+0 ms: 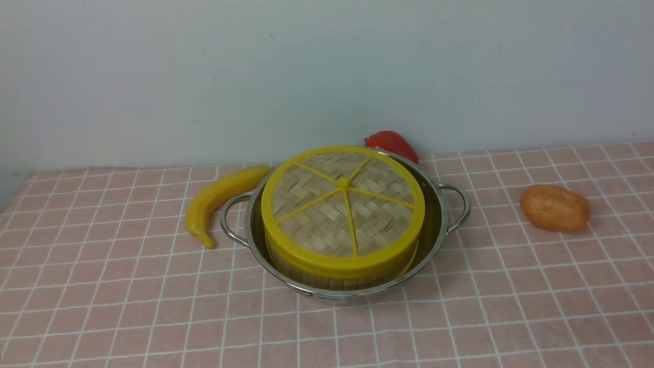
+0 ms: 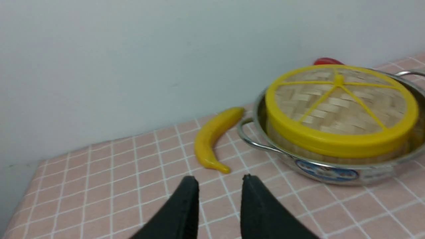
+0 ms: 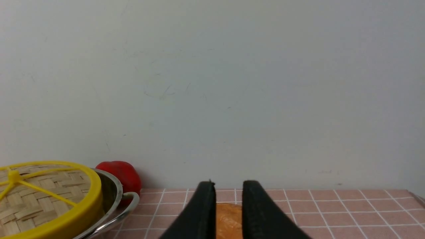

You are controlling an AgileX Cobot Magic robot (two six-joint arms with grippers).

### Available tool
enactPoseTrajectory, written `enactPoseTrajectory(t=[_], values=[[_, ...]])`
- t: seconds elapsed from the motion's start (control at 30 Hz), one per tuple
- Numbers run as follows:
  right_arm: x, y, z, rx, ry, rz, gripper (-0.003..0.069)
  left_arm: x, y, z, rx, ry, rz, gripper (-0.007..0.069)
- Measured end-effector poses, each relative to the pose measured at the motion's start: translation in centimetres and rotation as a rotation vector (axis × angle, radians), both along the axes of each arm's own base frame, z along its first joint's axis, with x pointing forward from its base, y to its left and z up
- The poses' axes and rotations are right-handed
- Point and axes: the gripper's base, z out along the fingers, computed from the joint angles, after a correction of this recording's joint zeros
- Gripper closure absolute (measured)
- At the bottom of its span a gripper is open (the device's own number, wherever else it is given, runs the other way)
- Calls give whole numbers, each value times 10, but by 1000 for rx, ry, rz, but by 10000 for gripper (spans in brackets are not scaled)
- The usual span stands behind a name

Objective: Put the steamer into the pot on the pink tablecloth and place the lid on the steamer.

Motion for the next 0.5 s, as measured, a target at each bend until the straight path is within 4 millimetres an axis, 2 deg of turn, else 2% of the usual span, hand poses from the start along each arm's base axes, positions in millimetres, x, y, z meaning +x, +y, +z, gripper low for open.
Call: enactPoseTrajectory(t=[0.13,0.23,0.3,0.5], values=[[0,0,0,0,0,0,496,16,1,-34,-30,-11,92,433],[0,0,0,0,-2,0,484,28,2,-78,-67,13,140,422],[0,0,0,0,-4,0,477,31,2,-98,-83,31,146,415],[0,0,0,0,-4,0,462,32,1,-107,-125,54,147,410]])
